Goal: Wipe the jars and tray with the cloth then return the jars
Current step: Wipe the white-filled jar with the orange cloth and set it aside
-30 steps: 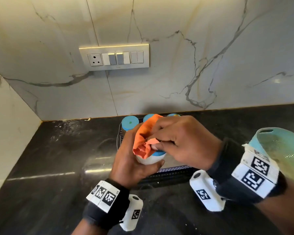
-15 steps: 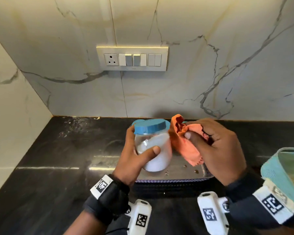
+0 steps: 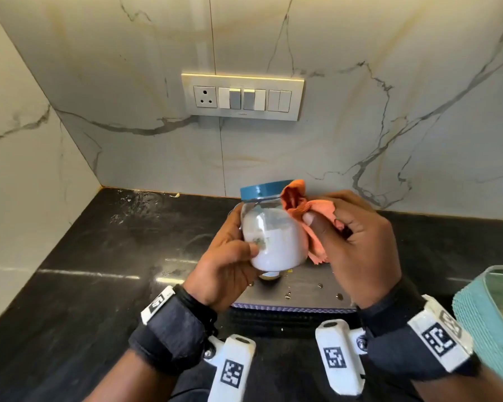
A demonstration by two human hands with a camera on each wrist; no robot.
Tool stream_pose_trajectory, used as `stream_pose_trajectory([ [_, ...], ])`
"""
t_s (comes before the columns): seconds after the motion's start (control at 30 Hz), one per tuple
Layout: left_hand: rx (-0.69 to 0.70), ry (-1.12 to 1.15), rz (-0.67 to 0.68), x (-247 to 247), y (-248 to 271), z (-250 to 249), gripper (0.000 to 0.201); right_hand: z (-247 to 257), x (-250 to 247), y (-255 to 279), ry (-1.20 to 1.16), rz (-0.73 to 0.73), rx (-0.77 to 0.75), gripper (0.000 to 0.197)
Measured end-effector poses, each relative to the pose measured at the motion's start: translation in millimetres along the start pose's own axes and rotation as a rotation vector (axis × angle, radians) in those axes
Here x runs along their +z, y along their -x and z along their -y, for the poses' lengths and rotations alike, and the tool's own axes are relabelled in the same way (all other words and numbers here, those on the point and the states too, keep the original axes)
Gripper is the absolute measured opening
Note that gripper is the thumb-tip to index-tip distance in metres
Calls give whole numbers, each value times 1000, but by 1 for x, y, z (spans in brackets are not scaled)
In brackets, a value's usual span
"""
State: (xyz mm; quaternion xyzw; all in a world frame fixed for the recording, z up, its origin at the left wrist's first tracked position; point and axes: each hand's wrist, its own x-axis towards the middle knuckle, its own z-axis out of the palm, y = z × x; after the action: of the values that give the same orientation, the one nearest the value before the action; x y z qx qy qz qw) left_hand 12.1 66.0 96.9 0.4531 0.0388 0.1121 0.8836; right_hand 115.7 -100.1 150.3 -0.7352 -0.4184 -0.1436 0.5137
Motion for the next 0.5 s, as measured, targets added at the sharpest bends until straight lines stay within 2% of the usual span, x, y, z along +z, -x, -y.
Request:
stream_pose_trajectory([
  [0.1,-5,-92,44,2,2,-4,98,-3,-4,-5,-76,-37,77,16],
  [0.2,11,-125,14,10,-1,-3,100,-5,-4,-4,-29,-4,64,17],
  [0.4,36,-256,-40,19,-3,2,87,0,-6,-2,62,-8,-56,16],
  [0.5,101,-397,-53,25,-4,-1,89,4,-8,-8,142,-24,-139,18],
])
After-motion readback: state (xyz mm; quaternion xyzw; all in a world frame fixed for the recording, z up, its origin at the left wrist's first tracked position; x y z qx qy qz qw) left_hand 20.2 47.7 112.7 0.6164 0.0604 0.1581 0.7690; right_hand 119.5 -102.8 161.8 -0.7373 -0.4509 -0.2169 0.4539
